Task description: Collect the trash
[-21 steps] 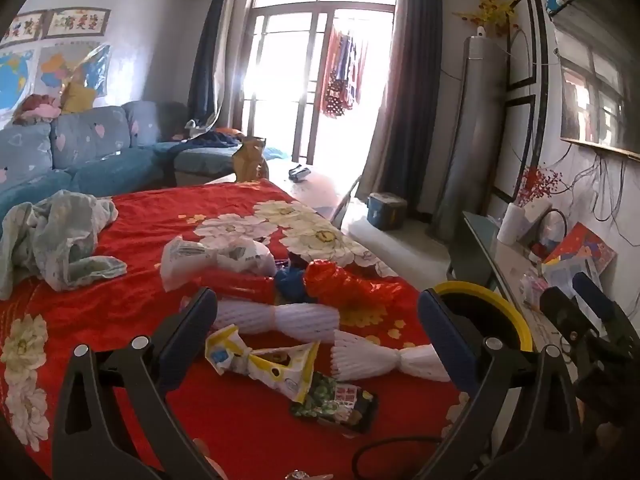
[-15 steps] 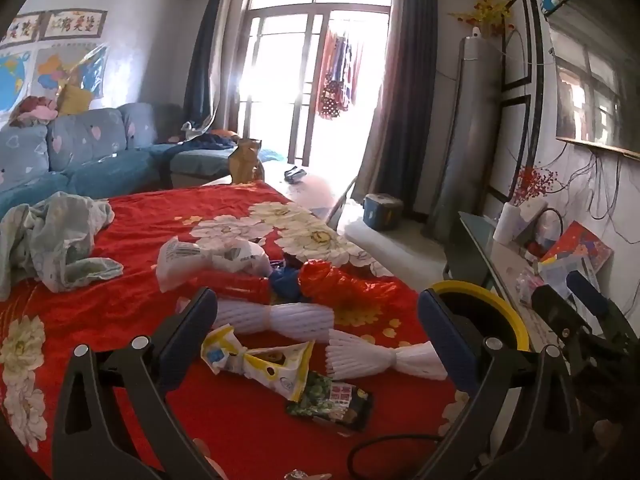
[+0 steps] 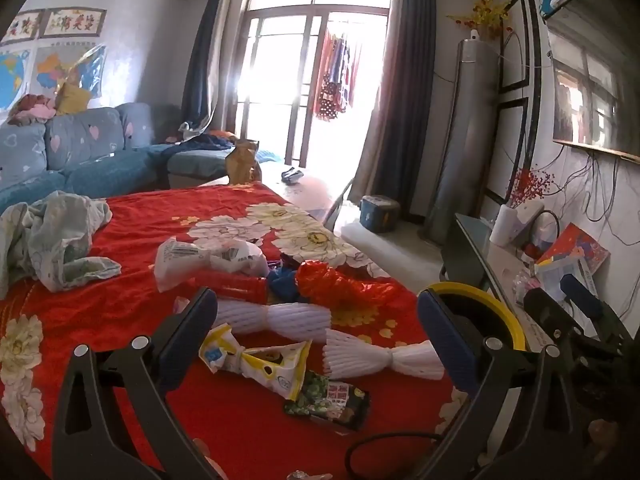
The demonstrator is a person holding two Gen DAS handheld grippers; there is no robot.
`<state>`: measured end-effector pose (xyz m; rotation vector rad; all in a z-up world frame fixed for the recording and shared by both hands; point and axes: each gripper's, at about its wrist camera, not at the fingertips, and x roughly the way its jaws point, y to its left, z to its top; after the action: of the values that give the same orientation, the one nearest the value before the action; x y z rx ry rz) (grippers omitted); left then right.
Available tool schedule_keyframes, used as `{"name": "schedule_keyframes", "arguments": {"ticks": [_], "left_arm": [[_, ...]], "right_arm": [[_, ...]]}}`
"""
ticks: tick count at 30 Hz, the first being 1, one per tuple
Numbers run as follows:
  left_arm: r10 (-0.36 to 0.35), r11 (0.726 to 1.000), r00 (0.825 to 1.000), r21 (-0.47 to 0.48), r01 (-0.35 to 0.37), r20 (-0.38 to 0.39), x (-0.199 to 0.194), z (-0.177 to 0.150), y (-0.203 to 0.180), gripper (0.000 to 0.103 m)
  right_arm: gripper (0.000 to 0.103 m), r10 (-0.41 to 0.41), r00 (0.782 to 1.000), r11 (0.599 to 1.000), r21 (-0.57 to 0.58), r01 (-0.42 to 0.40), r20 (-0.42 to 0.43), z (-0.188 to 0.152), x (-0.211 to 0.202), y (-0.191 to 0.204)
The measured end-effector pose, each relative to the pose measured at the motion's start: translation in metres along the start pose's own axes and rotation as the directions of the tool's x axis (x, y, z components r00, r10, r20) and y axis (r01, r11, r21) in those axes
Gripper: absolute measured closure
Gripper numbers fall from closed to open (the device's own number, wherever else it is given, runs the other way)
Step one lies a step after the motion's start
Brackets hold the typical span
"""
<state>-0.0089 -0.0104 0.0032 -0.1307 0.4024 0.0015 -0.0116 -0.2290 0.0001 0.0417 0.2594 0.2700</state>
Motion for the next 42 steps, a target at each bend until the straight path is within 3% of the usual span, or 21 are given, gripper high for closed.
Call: {"name": "schedule_keyframes", "arguments": {"ticks": [42], "left_arm": [[-0.008,1.0,1.0,0.004,0.008,-0.01,0.0018,-0.0077,-0.0069,0.006]], "right_arm": [[0.011,-0.011,1.0,1.0,0.019,0.011,-0.025,-0.0044,0.0018,-0.0039]]}}
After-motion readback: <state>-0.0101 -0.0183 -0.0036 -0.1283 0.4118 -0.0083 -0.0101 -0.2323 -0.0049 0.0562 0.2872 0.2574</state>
